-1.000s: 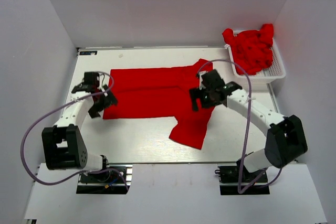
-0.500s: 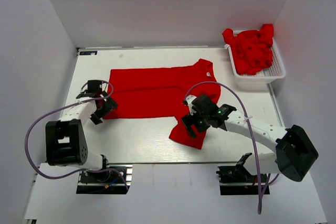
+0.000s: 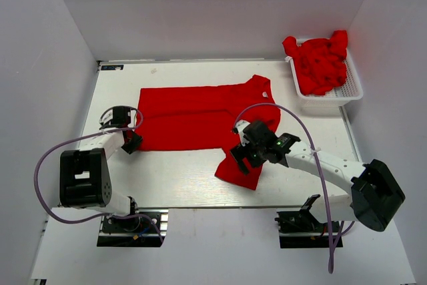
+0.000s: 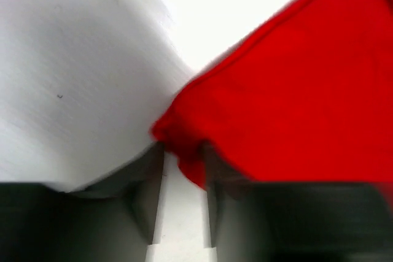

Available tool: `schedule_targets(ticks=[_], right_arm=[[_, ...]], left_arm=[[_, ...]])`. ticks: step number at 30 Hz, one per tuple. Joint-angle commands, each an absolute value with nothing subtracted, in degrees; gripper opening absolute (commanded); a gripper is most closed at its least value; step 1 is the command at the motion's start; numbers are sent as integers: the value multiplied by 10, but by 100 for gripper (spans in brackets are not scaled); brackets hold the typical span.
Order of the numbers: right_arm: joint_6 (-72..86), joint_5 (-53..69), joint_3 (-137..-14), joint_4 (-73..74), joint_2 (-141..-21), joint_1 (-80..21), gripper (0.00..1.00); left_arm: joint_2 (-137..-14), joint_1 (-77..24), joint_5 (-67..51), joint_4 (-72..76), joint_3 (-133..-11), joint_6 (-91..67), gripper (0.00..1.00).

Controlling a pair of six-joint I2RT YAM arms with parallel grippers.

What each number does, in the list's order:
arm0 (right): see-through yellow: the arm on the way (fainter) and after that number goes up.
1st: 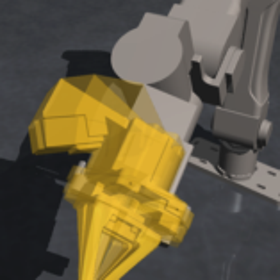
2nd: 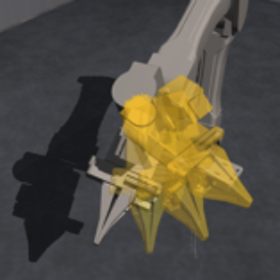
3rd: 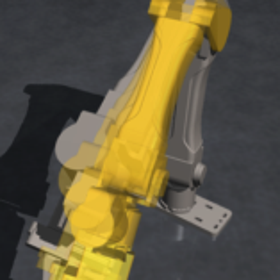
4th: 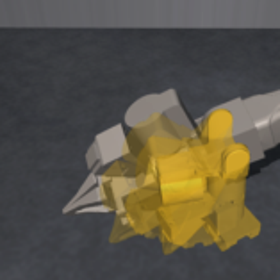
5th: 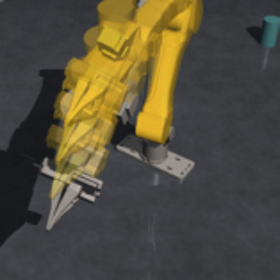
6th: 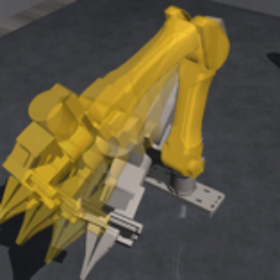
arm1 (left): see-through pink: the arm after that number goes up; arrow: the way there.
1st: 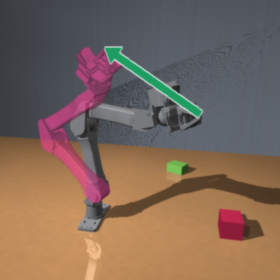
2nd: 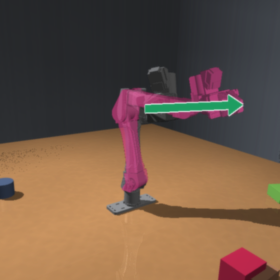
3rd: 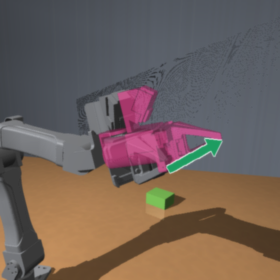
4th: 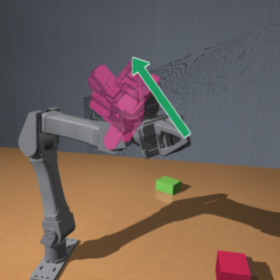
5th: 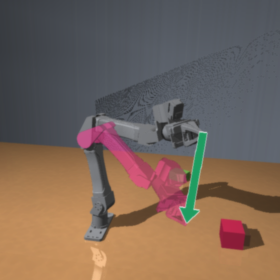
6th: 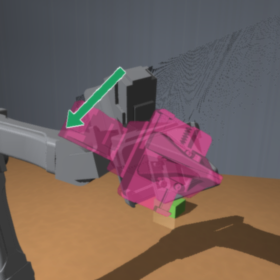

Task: Fold and stack the t-shirts
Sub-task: Grap the side of the flattened tshirt closest away from the robot with both arms

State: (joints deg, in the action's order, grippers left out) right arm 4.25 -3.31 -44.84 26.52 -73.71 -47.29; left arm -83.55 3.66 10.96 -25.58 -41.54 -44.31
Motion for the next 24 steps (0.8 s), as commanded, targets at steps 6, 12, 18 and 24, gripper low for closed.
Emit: schedule_targets(ticks=[6,12,18,24], right_arm=[[22,-11,-451,264,-727,-478,90],[17,51,-458,264,-772,-493,86],[59,61,-427,229,-787,-530,86],[90,19,-414,214,-805,-564,88]], left_arm=[[-879,40,121,-236,-432,-444,0],[-840,33,100,-222,-432,-425,0],[-833,28,85,-229,-439,-411,0],[-838,28,60,-206,-427,-411,0]])
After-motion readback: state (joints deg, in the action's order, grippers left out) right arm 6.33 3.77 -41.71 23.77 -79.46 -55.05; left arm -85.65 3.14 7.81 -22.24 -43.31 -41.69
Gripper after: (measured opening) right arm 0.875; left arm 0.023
